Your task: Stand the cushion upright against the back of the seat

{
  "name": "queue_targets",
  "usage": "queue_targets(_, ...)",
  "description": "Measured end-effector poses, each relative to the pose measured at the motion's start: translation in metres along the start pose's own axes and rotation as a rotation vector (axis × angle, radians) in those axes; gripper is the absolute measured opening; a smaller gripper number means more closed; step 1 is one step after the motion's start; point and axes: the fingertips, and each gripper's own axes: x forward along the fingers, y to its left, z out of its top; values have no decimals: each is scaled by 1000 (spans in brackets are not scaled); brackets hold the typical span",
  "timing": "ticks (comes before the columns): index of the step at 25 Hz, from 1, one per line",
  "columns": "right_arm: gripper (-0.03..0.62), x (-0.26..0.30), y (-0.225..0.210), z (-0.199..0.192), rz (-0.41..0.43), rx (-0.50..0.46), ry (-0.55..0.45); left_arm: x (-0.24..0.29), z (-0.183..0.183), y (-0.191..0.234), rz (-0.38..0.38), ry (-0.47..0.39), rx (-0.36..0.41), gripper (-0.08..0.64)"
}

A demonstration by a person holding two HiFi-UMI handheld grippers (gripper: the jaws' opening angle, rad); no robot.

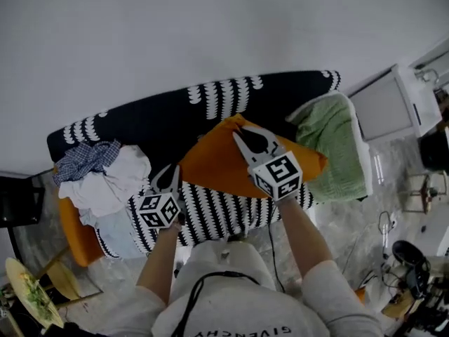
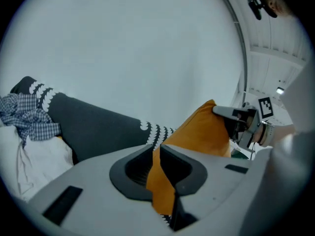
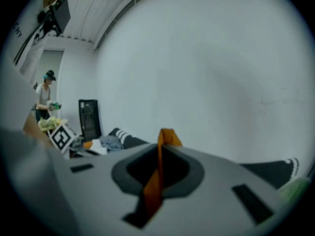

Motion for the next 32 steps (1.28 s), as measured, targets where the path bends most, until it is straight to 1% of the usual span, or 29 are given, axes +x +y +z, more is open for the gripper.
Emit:
queue_targets(2, 41, 14, 17, -7, 44, -22, 20, -5, 14, -13, -43, -47, 13, 51)
queue_targets(7, 41, 37, 56, -22, 143, -78, 61, -14, 44, -45, -133, -156, -32, 55)
queue_targets(10, 41, 46, 77, -28, 191, -105, 68, -16, 60, -57, -174, -208, -69, 96)
queue_targets(12, 41, 49, 92, -33, 231, -118, 78, -16, 67, -59, -177, -219, -84, 121)
queue_targets(17, 41, 53, 125, -48, 323, -151, 102, -16, 72, -61, -157, -204, -97, 130)
queue_targets(20, 41, 53, 142, -56, 365, -177, 117, -16, 66, -60, -122, -171, -87, 130)
queue_targets(23, 41, 52, 159, -65, 397, -206, 127, -17, 53, -53, -77, -135, -112, 130)
queue_targets(28, 41, 52, 188, -83, 436, -247, 155, -30, 31, -29, 20, -104, -175, 130)
queue_targets(32, 41, 50, 212, -100, 475, -280, 180, -40, 7, -14, 69, -55, -187, 120)
